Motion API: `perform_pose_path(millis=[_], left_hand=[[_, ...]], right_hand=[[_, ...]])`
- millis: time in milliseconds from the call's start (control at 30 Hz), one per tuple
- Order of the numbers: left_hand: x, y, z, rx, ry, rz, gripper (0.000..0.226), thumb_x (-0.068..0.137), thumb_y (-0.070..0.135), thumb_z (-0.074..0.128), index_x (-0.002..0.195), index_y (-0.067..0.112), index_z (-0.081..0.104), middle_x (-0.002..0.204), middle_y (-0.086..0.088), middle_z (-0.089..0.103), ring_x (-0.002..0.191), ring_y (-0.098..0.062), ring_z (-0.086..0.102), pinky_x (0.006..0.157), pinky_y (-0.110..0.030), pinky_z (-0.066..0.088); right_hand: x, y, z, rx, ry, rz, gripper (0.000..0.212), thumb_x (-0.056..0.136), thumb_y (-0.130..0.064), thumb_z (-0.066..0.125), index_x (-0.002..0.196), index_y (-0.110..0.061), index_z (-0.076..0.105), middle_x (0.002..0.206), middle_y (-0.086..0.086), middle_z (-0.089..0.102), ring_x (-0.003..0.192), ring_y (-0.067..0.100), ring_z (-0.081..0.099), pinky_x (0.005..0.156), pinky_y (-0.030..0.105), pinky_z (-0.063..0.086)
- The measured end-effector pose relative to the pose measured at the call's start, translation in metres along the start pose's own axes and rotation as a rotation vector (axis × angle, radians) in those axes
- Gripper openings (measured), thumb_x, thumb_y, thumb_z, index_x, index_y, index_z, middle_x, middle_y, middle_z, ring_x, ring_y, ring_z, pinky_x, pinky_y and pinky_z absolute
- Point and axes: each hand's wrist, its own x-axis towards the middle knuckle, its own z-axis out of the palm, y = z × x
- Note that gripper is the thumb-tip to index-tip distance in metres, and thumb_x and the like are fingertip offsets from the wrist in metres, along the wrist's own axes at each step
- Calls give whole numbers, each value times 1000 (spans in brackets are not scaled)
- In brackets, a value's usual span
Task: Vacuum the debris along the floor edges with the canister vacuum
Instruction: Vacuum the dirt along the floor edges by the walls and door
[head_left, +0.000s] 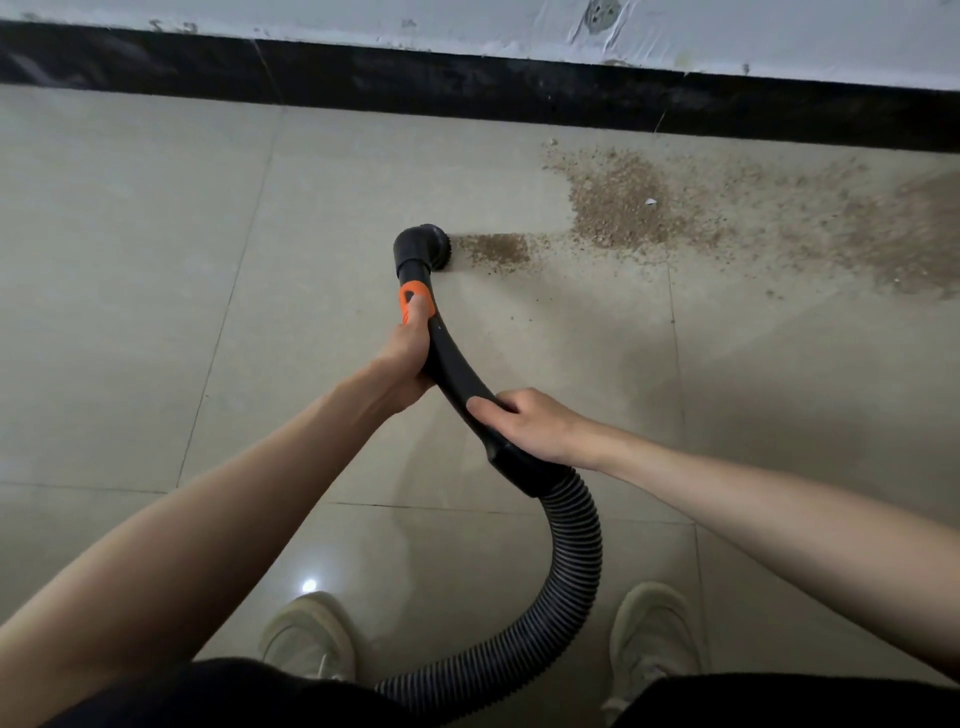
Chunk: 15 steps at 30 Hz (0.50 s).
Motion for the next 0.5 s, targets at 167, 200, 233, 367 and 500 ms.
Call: perform_pose_path(millis=[167, 200, 233, 367, 500], left_hand=[[9, 19, 1, 32, 18, 13, 45, 98, 51, 37, 84, 9, 45, 79, -5, 49, 69, -17, 51, 64, -28, 46], [10, 20, 1, 40, 10, 6, 45, 98, 51, 37, 84, 9, 46, 79, -5, 49, 69, -17, 51, 64, -28, 46], [11, 19, 1, 44, 5, 2, 45, 97, 51, 37, 84, 9, 46, 78, -5, 49, 69, -17, 51, 64, -28, 46], [13, 8, 5, 39, 4, -1, 44, 97, 51, 38, 84, 10, 46, 77, -5, 49, 69, -18, 50, 66, -30, 46], [13, 3, 18, 65, -9, 9, 43, 96, 51, 38, 86, 10, 46, 81, -6, 49, 72, -18, 51, 67, -31, 47]], right_hand=[[13, -16, -6, -72, 91, -48, 51, 97, -54, 42, 66, -15, 52, 67, -1, 58, 63, 15, 55, 55, 23, 39], [13, -16, -6, -72, 96, -52, 51, 98, -54, 42, 65, -15, 50, 66, -1, 57, 62, 13, 54, 53, 22, 38], [13, -15, -5, -75, 99, -55, 51, 98, -53, 42, 64, -16, 49, 64, -2, 56, 59, 12, 53, 52, 22, 36], [10, -2, 0, -67, 102, -60, 48, 98, -53, 43, 67, -17, 49, 65, -3, 57, 60, 11, 54, 53, 22, 38], [3, 8, -4, -19, 122, -48, 48, 97, -54, 43, 68, -16, 51, 71, 1, 61, 67, 18, 59, 61, 27, 43]])
